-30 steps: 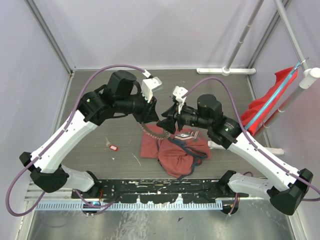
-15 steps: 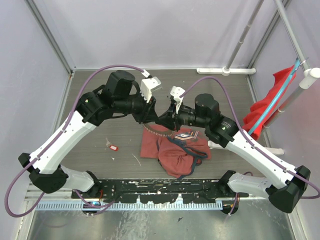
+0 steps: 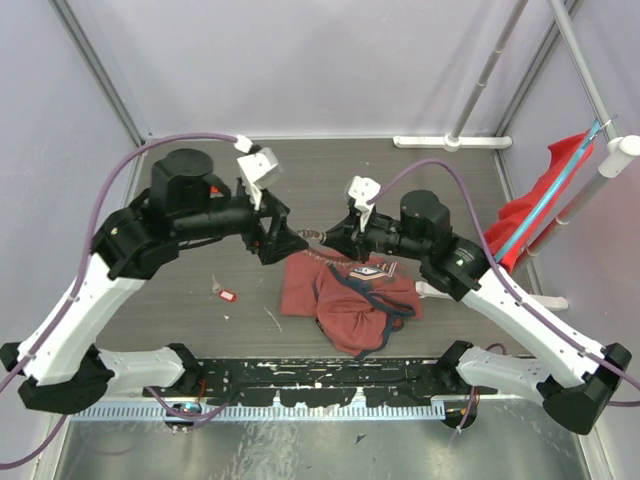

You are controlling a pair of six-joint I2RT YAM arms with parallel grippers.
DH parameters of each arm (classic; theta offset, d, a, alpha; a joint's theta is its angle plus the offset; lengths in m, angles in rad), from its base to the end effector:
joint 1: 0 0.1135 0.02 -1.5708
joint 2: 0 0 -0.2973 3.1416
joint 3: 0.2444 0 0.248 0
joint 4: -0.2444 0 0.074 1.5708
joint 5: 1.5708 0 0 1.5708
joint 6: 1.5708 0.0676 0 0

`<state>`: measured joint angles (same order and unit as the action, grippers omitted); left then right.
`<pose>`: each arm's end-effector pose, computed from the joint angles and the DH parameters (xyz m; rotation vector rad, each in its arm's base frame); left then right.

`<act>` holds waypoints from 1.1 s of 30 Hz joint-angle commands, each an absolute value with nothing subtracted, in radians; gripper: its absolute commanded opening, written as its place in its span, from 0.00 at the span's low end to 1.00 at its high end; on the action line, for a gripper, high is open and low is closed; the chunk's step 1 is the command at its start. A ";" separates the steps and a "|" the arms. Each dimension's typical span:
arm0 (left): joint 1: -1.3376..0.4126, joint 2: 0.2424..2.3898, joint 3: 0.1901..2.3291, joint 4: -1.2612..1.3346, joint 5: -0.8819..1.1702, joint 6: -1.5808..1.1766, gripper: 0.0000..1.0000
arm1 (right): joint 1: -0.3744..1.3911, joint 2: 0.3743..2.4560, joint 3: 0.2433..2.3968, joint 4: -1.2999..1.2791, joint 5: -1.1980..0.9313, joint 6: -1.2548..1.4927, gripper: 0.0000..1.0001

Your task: Put the keys on the keyring

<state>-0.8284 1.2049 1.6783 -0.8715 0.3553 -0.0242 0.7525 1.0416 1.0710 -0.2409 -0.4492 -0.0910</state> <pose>0.1362 -0.1832 0.5010 1.0227 1.7829 -0.8943 0.1555 0.1858 0.4089 -1.0489 1.5191 0.8687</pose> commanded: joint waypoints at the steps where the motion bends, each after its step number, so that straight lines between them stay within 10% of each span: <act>1: -0.832 1.128 1.634 -0.782 0.292 -0.037 0.87 | 0.752 0.922 1.146 -0.200 -0.404 -0.217 0.01; 33: -0.832 0.872 1.438 -0.582 0.283 0.112 0.85 | 0.753 0.789 1.362 -0.165 -0.701 -0.174 0.01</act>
<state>-0.8284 0.8692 1.4593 -0.6174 0.2630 0.0807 0.7517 0.7963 1.3205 -0.2665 -0.6533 -0.2161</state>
